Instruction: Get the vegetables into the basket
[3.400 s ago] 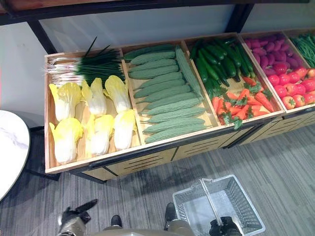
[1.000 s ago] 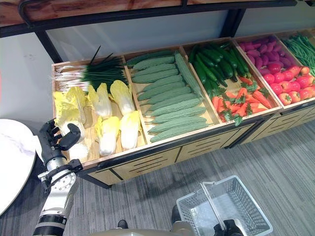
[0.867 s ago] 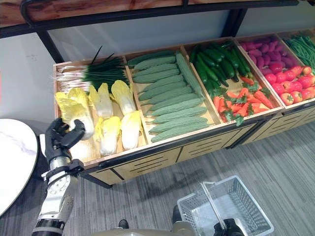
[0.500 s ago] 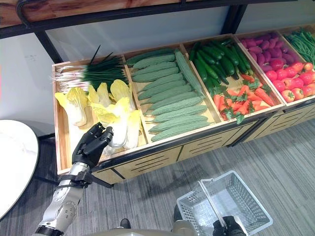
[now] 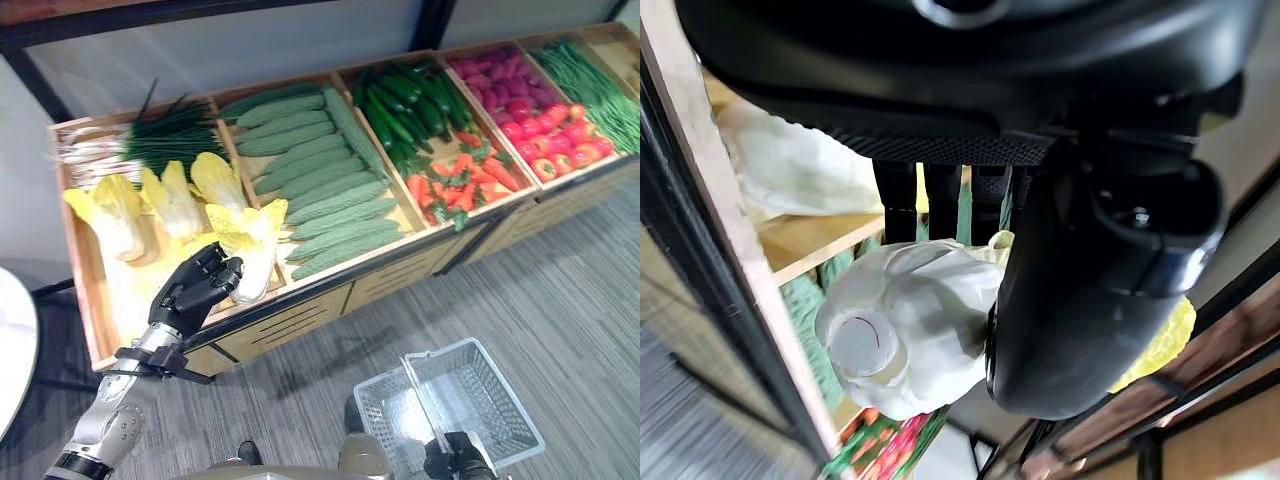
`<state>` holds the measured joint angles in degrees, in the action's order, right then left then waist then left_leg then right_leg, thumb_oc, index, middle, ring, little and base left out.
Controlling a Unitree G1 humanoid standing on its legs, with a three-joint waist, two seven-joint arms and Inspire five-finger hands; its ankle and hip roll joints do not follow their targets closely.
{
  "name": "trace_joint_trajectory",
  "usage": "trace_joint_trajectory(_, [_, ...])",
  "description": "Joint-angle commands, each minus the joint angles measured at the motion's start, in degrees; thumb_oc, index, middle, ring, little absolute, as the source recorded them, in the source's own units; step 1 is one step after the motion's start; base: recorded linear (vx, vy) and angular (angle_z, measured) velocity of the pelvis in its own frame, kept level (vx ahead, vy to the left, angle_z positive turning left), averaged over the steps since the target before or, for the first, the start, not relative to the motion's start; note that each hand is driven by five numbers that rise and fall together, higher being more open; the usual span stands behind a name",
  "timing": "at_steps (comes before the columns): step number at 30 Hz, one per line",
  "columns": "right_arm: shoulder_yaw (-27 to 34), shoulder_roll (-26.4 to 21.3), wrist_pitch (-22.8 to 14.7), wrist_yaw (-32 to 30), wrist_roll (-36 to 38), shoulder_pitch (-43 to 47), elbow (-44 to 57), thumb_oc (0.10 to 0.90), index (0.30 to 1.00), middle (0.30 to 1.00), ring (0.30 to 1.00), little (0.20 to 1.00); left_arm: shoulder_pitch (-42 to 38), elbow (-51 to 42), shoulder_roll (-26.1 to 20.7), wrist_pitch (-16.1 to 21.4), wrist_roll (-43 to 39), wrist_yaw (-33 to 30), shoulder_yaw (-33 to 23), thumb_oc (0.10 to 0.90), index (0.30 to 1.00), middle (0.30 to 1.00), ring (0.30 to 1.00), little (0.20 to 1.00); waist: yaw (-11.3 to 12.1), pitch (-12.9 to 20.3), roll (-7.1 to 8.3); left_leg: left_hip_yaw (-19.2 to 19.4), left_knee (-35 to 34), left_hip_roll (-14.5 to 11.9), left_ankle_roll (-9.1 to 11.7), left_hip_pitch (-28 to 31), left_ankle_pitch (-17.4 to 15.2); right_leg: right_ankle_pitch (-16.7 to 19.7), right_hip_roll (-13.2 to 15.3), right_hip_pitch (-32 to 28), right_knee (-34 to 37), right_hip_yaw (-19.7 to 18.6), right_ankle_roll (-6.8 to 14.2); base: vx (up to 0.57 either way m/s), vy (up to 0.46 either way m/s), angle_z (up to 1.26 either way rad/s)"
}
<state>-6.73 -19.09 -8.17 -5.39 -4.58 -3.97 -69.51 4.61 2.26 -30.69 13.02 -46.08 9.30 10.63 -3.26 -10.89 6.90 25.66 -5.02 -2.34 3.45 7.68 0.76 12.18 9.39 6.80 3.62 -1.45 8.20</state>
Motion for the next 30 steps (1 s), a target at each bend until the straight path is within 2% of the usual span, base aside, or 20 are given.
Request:
trace_joint_trajectory(1, [-2.3, -0.4, -0.8, 0.1, 0.7, 0.2, -1.5, 0.400, 0.300, 0.300, 0.300, 0.300, -5.9, -8.2, 0.2, 6.1, 1.2, 2.7, -1.9, 0.400, 0.300, 0.300, 0.300, 0.300, 2.0, 1.9, -1.07, -1.8, 0.0, -2.1, -0.9, -0.1, -2.1, 3.2, 5.7, 0.8, -6.7, 7.6, 5.4, -0.11, 0.066, -1.15])
trace_joint_trajectory(3, [-2.3, -0.5, -0.6, -0.3, 0.4, 0.9, -2.1, 0.400, 0.300, 0.300, 0.300, 0.300, -6.2, -8.2, 0.4, 6.0, 1.6, 2.5, -1.9, 0.400, 0.300, 0.300, 0.300, 0.300, 3.0, 2.1, -2.17, -0.3, 0.4, -2.6, -1.0, 0.0, -2.9, -0.8, 7.2, -0.5, -12.4, 14.3, 4.9, -0.08, 0.129, -0.74])
trace_joint_trajectory(5, [-2.2, -0.6, -0.7, -0.3, 0.5, 0.9, -2.1, 0.400, 0.300, 0.300, 0.300, 0.300, -6.1, -8.2, 0.6, 5.9, 1.8, 2.5, -2.0, 0.400, 0.300, 0.300, 0.300, 0.300, 2.7, 2.3, -2.31, 1.4, 0.6, -2.7, -1.2, -0.1, -2.7, -2.5, 7.6, -0.5, -15.8, 16.0, 4.5, -0.05, 0.055, -0.43])
trace_joint_trajectory(7, [-2.1, -0.7, -0.7, -0.4, 0.6, 0.7, -2.0, 0.400, 0.300, 0.300, 0.300, 0.300, -6.0, -8.3, 0.7, 5.8, 1.9, 2.7, -1.7, 0.400, 0.300, 0.300, 0.300, 0.300, 2.6, 2.6, -2.26, 1.8, 0.6, -2.7, -1.1, -0.2, -2.5, -2.8, 7.4, -0.5, -16.4, 15.6, 4.4, -0.01, -0.031, -0.36])
trace_joint_trajectory(9, [-1.8, -0.9, -0.8, -0.6, 1.0, 0.6, -2.3, 0.400, 0.300, 0.300, 0.300, 0.300, -5.8, -7.8, 0.6, 5.7, 1.8, 3.3, -1.6, 0.400, 0.300, 0.300, 0.300, 0.300, 2.3, 3.5, -2.05, 3.1, 0.5, -2.7, -0.5, -0.1, -2.1, -3.8, 6.2, -2.6, -11.8, 16.1, 4.2, 0.01, -0.105, -0.28])
trace_joint_trajectory(11, [-1.9, -0.9, -0.8, -0.6, 1.2, 0.3, -1.9, 0.400, 0.300, 0.300, 0.300, 0.300, -5.6, -7.9, 0.7, 5.5, 1.4, 3.6, -1.8, 0.400, 0.300, 0.300, 0.300, 0.300, 2.1, 3.9, -2.41, 4.7, 0.6, -4.0, 0.6, -0.4, -0.8, -6.2, 4.2, -4.3, -7.9, 16.8, 3.3, -0.01, -0.206, -0.66])
trace_joint_trajectory(13, [-1.8, -1.1, -0.8, -0.7, 1.3, 0.2, -2.0, 0.400, 0.300, 0.300, 0.300, 0.300, -5.6, -8.0, 0.9, 5.5, 1.2, 3.8, -1.6, 0.400, 0.300, 0.300, 0.300, 0.300, 2.0, 4.0, -2.62, 4.9, 0.6, -4.5, 1.1, -0.5, -0.2, -6.6, 3.5, -4.8, -6.8, 17.3, 3.0, 0.00, -0.155, -0.46])
trace_joint_trajectory(17, [-1.1, -2.0, -0.9, -0.7, 1.9, -1.0, -1.8, 0.400, 0.300, 0.300, 0.300, 0.300, -6.2, -8.6, 1.9, 5.1, 0.7, 4.2, -0.6, 0.400, 0.300, 0.300, 0.300, 0.300, 0.3, 4.0, -4.23, 4.4, 0.5, -6.8, 3.3, -0.7, 2.4, -8.1, 0.9, -6.6, -4.1, 17.7, 1.6, 0.00, -0.208, -0.22])
trace_joint_trajectory(18, [-1.1, -2.0, -0.9, -0.7, 1.9, -1.0, -1.8, 0.400, 0.300, 0.300, 0.300, 0.300, -6.2, -8.6, 1.9, 5.1, 0.7, 4.2, -0.6, 0.400, 0.300, 0.300, 0.300, 0.300, 0.3, 4.0, -4.28, 4.3, 0.5, -6.8, 3.4, -0.7, 2.5, -8.1, 0.8, -6.6, -4.1, 17.8, 1.5, -0.01, -0.174, -0.11])
trace_joint_trajectory(22, [-0.4, -3.0, -0.9, -1.2, 2.7, -0.8, -2.2, 0.400, 0.300, 0.300, 0.300, 0.300, -7.3, -8.3, 3.2, 4.8, -0.4, 4.4, 0.5, 0.400, 0.300, 0.300, 0.300, 0.300, -0.6, 3.3, -6.04, 3.9, 1.1, -8.5, 4.9, -1.4, 4.4, -9.6, -0.9, -7.1, -3.8, 17.6, 0.3, -0.02, -0.159, -0.06])
trace_joint_trajectory(24, [0.1, -3.6, -1.0, -1.2, 3.3, -0.9, -2.4, 0.400, 0.300, 0.300, 0.300, 0.300, -8.1, -8.0, 4.3, 4.7, -0.7, 4.5, 1.0, 0.400, 0.300, 0.300, 0.300, 0.300, -0.8, 2.7, -6.38, 3.4, 4.8, -10.2, 5.9, -3.0, 4.5, -10.2, -1.6, -7.7, -3.3, 17.8, -0.6, -0.02, -0.200, -0.01])
trace_joint_trajectory(26, [0.1, -4.2, -1.3, -1.3, 3.7, -0.7, -2.0, 0.400, 0.300, 0.300, 0.300, 0.300, -8.2, -7.9, 4.9, 4.8, -0.6, 4.1, 1.3, 0.400, 0.300, 0.300, 0.300, 0.300, -0.7, 2.0, -6.37, 1.6, 8.3, -11.0, 6.8, -4.3, 4.3, -10.4, -2.3, -8.0, -2.9, 17.0, -1.3, -0.03, -0.149, 0.05])
trace_joint_trajectory(27, [-0.2, -4.4, -1.4, -1.4, 3.7, -0.4, -1.8, 0.400, 0.300, 0.300, 0.300, 0.300, -8.2, -8.0, 5.2, 4.9, -0.5, 3.9, 1.3, 0.400, 0.300, 0.300, 0.300, 0.300, -0.2, 1.5, -6.16, -0.2, 9.8, -10.7, 6.4, -5.3, 5.6, -9.6, -2.8, -7.6, -2.6, 16.3, -2.1, -0.06, -0.091, -0.20])
trace_joint_trajectory(28, [-0.9, -5.2, -1.2, -1.7, 3.7, 1.4, -2.5, 0.400, 0.300, 0.300, 0.300, 0.300, -8.2, -8.5, 5.9, 5.1, -0.2, 3.4, 1.8, 0.400, 0.300, 0.300, 0.300, 0.300, 1.3, 1.2, -6.07, -9.8, 9.4, -8.0, 5.7, -7.2, 4.7, -9.3, -3.2, -7.1, -2.0, 13.5, -2.2, -0.07, -0.053, -0.48])
trace_joint_trajectory(29, [-0.9, -5.2, -1.2, -1.7, 3.7, 1.4, -2.5, 0.400, 0.300, 0.300, 0.300, 0.300, -8.2, -8.5, 5.9, 5.1, -0.2, 3.4, 1.8, 0.400, 0.300, 0.300, 0.300, 0.300, 1.3, 1.3, -6.04, -9.8, 9.3, -7.9, 5.7, -7.4, 4.8, -9.2, -3.2, -6.9, -2.0, 13.5, -2.2, 0.00, -0.014, -0.87])
trace_joint_trajectory(30, [-1.3, -5.4, -1.2, -1.7, 3.6, 1.8, -2.7, 0.400, 0.300, 0.300, 0.300, 0.300, -7.9, -8.7, 6.0, 5.2, 0.0, 3.0, 1.7, 0.400, 0.300, 0.300, 0.300, 0.300, 1.9, 1.4, -5.83, -14.1, 7.8, -6.9, 5.0, -7.9, 3.7, -9.0, -3.1, -6.6, -1.8, 12.1, -2.1, 0.02, 0.012, -0.88])
